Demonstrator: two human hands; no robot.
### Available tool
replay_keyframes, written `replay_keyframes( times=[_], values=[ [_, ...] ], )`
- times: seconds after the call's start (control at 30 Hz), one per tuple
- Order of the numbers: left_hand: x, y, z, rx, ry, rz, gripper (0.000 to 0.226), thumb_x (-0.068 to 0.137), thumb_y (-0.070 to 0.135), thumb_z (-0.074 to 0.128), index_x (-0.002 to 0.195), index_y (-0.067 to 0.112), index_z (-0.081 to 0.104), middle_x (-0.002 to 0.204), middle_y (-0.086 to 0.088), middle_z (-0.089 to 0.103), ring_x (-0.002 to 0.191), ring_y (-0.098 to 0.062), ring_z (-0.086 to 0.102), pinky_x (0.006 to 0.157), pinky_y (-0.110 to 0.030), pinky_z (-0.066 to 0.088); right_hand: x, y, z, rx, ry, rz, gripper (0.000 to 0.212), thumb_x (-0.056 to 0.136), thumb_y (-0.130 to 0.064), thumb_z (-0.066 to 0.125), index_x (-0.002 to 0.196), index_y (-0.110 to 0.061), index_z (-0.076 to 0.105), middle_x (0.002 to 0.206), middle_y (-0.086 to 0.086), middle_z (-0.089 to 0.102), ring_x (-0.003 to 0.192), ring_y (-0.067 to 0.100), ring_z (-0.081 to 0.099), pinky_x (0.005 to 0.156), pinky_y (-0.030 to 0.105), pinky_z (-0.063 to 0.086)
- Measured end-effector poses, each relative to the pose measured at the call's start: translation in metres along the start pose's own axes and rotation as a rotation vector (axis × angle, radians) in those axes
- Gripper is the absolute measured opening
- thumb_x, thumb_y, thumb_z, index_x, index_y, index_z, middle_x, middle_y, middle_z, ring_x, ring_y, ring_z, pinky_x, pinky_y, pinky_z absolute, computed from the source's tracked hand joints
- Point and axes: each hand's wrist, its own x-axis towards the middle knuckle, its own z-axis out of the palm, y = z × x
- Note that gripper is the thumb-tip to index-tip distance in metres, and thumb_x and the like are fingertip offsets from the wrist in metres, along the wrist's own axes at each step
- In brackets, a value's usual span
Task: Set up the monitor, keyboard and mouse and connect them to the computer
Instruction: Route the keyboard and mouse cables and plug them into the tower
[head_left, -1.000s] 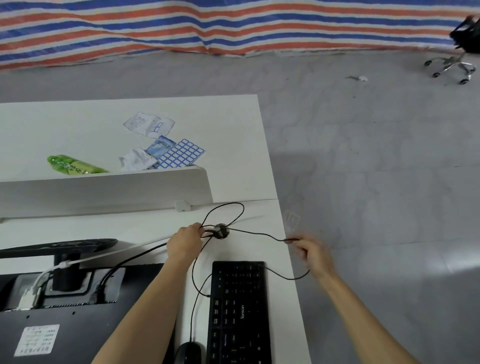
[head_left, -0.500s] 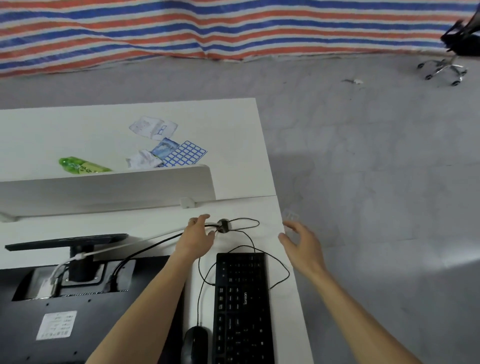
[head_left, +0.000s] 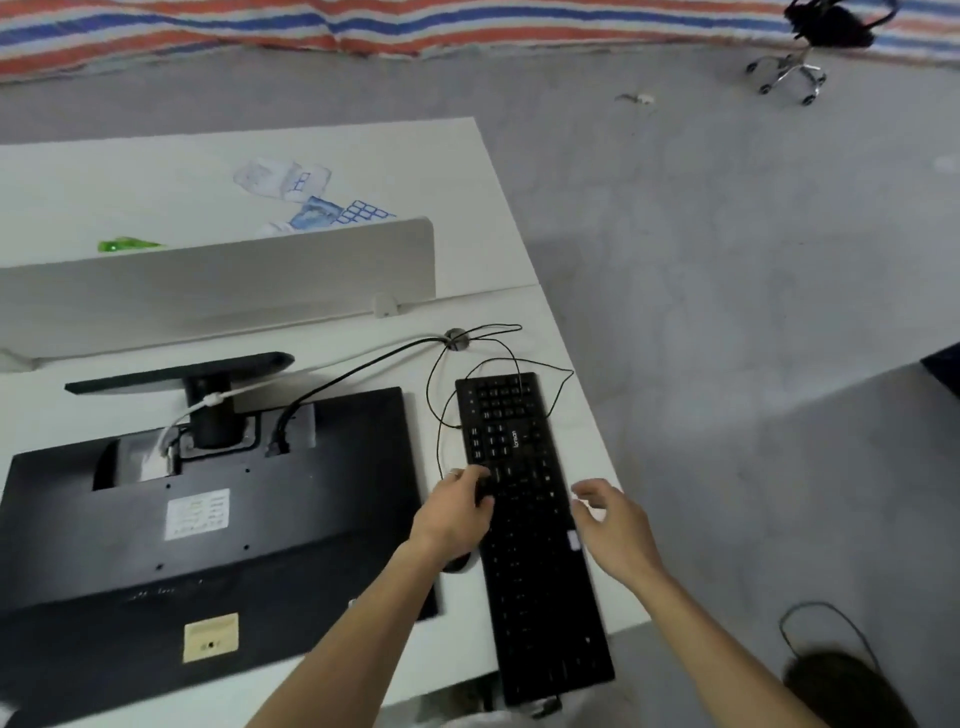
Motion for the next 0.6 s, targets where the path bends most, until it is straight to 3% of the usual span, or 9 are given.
replay_keyframes(
  times=[0.1,0.3,0.43,0.6],
  values=[
    [-0.028,-0.004,0.025,0.044,-0.047,0.048,0.042,0.098,0.035,0.050,0.139,0.028,0.047,0.133,0.000,0.054,0.121,-0.019,0.053,0.099,-0.041,0.049,-0.037,0.012,0.019,-0.032,-0.060,-0.022,0.018,0.094,-0.020,0.062,0.110,-0.027,0.066,0.110,-0.012,0.067,0.102,0.004,0.061,0.080,0.004,0.039],
    [-0.081,-0.012,0.062,0.123,-0.063,0.036,0.040,0.098,0.036,0.048,0.136,0.028,0.051,0.129,0.003,0.057,0.120,-0.019,0.055,0.097,-0.041,0.050,-0.090,0.042,0.037,-0.116,-0.134,-0.085,0.023,0.095,-0.027,0.058,0.118,-0.029,0.064,0.116,-0.013,0.064,0.110,0.008,0.059,0.096,0.024,0.047],
    [-0.120,-0.008,0.089,0.147,0.003,-0.002,0.036,0.094,0.035,0.048,0.128,0.029,0.057,0.122,0.002,0.063,0.115,-0.019,0.058,0.096,-0.038,0.049,-0.124,0.066,0.031,-0.115,-0.153,-0.150,0.022,0.096,-0.028,0.057,0.116,-0.031,0.064,0.117,-0.013,0.063,0.111,0.010,0.057,0.095,0.027,0.048],
    [-0.175,0.000,0.133,0.183,-0.006,-0.044,0.037,0.095,0.031,0.050,0.131,0.025,0.057,0.127,-0.002,0.063,0.120,-0.021,0.056,0.101,-0.034,0.045,-0.168,0.100,0.021,-0.065,-0.126,-0.187,0.022,0.097,-0.026,0.057,0.117,-0.028,0.065,0.114,-0.012,0.062,0.105,0.007,0.058,0.088,0.021,0.047]
  ],
)
